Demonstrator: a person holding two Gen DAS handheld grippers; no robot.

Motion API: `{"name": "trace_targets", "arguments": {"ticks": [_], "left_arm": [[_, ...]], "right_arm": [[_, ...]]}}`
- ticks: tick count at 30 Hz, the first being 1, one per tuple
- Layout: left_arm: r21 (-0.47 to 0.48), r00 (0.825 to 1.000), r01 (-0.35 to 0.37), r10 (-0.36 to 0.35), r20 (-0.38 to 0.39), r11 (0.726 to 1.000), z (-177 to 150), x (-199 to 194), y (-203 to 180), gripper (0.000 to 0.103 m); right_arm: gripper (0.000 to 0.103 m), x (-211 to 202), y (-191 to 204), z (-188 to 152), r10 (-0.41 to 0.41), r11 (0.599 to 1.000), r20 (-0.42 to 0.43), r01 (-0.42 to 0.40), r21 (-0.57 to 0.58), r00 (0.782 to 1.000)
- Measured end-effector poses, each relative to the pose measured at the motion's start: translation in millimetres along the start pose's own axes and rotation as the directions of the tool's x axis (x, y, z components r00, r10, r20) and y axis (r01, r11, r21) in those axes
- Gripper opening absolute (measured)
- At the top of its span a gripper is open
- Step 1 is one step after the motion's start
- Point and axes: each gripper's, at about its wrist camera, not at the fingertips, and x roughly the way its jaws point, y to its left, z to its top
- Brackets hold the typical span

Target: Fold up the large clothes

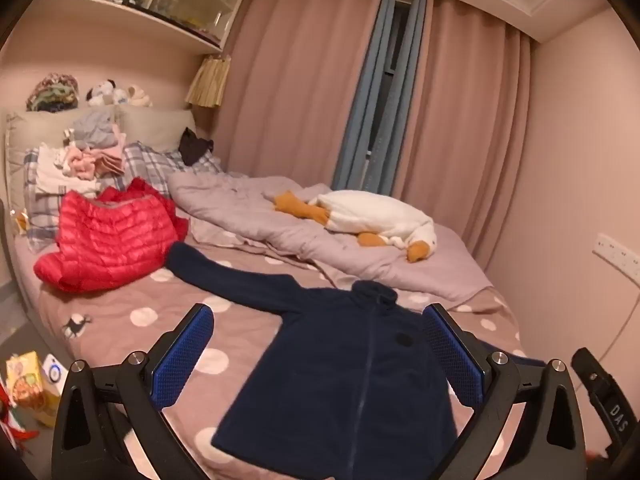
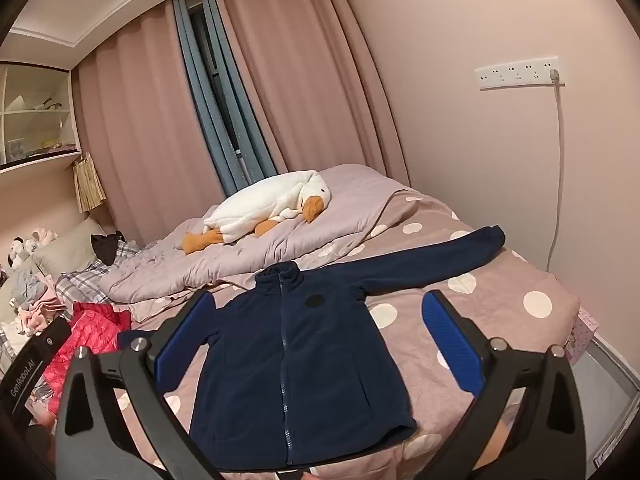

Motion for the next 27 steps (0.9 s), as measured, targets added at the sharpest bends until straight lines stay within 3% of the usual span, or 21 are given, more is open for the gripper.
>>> {"name": "trace_targets", "arguments": {"ticks": [5,27], "left_arm": [[0.028,0.999,0.019,-0.020,0.041,0.999,-1,-7,-3,0.103],[0.026,0.999,0.035,-0.036,0.027,0.999,-3,2,0,0.103]], "right_arm": [[0.103,1,-2,2,-0.001,1.000,-0.004,0.001,0.001,1.000],[0.103,10,17,-7,0.005,0.999,-0.017,-0.006,-0.051,1.000]]}}
